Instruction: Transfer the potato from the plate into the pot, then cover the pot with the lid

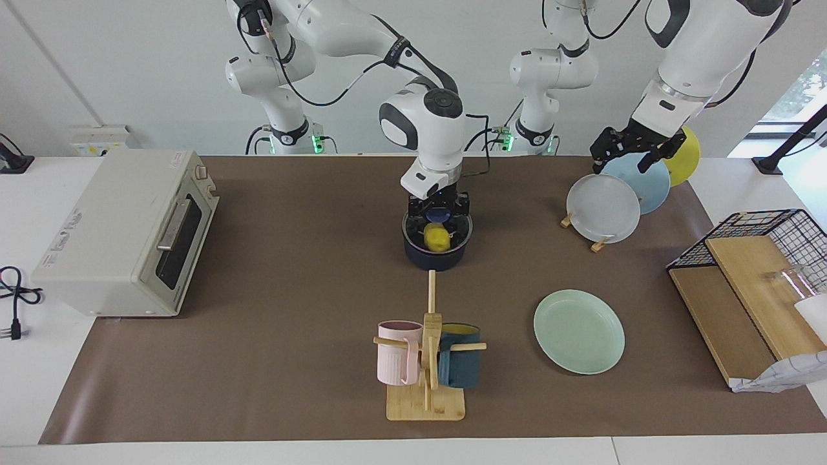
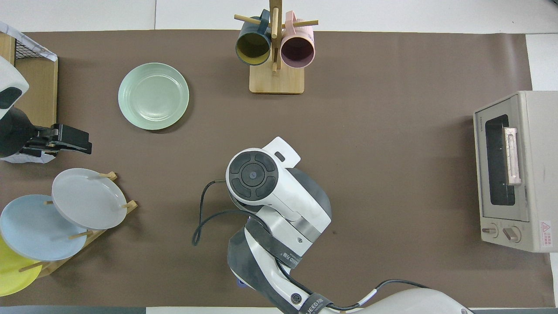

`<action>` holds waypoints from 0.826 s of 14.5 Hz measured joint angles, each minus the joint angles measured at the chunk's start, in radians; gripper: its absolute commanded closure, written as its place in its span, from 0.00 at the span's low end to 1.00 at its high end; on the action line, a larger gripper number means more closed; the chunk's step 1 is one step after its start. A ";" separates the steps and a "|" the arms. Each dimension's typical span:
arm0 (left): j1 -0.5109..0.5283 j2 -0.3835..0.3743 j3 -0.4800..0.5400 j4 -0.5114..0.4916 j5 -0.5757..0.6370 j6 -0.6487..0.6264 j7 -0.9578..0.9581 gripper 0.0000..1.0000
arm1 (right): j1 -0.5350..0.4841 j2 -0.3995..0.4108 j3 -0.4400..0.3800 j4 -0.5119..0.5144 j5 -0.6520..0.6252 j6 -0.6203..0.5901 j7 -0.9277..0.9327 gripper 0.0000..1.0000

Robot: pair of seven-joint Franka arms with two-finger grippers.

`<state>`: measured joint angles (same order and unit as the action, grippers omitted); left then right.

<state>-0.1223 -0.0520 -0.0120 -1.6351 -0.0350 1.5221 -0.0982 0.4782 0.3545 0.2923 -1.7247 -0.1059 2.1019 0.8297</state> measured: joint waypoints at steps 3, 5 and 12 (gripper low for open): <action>0.000 0.000 0.000 0.000 0.000 0.000 0.000 0.00 | 0.000 0.005 0.000 0.000 -0.013 0.001 0.000 0.78; 0.000 0.000 0.000 0.000 0.000 0.000 0.000 0.00 | 0.003 0.010 0.001 0.000 -0.037 0.001 0.000 0.78; 0.000 0.000 0.000 0.000 0.000 0.000 0.000 0.00 | 0.008 0.015 0.002 0.000 -0.058 0.002 0.000 0.78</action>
<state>-0.1223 -0.0520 -0.0119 -1.6351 -0.0350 1.5221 -0.0985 0.4866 0.3696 0.2939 -1.7242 -0.1634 2.1044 0.8300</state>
